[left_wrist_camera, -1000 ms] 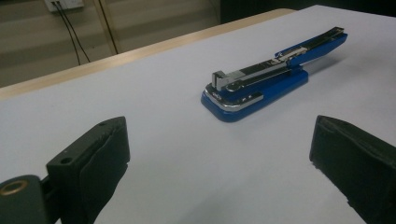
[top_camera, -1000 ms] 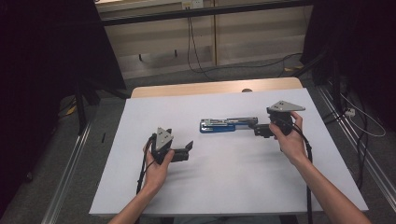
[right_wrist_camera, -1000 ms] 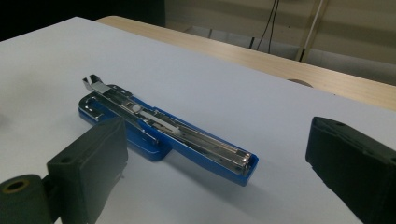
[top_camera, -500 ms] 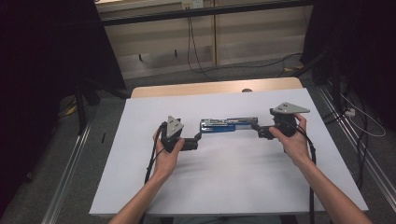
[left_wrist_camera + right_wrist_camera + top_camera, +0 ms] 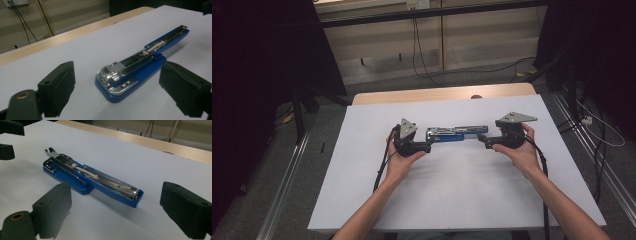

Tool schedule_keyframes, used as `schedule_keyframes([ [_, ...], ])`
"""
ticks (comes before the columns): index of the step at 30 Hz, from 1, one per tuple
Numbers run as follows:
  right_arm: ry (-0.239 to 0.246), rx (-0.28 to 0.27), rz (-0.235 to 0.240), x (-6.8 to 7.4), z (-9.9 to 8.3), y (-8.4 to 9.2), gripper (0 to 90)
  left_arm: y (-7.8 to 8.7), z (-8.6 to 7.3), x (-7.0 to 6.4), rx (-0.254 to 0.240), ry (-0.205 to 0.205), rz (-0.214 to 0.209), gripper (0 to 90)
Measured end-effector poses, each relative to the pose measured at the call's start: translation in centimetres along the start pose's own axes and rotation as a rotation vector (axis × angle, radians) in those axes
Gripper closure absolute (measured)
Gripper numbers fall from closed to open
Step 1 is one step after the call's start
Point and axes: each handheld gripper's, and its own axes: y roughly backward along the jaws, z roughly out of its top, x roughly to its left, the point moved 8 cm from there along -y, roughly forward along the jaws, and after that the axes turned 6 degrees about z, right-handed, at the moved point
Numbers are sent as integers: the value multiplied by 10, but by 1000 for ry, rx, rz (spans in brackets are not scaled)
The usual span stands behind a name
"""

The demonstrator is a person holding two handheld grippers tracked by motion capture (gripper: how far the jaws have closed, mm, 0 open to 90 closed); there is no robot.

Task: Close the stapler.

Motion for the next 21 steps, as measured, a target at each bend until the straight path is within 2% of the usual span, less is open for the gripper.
schedule_keyframes([
  [3, -15, -13, -8, -2, 1, 2, 166, -5, 2, 2, 8, 35, -1, 225],
  [7, -26, -25, -12, -5, -2, 2, 280, -8, 1, -4, 10, 65, -29, 309],
  [9, -26, -17, -4, -5, -6, 2, 308, -7, 0, -9, 21, 52, -48, 346],
  [11, -23, -15, -2, -4, -7, 2, 355, -5, 2, -13, 13, 61, -76, 386],
  [13, -25, -14, 5, -4, -8, 3, 394, -4, 3, -15, 5, 56, -78, 419],
  [15, -21, -11, 1, -3, -10, 3, 437, -4, 3, -15, 3, 70, -89, 468],
  [17, -22, -1, 5, -2, -12, 2, 490, -4, 3, -15, -1, 71, -91, 540],
  [19, -22, 6, 8, -1, -15, 0, 520, -4, 2, -16, -1, 80, -95, 557],
  [21, -20, 11, 17, 0, -16, -1, 566, -5, -1, -17, 4, 70, -101, 598],
])
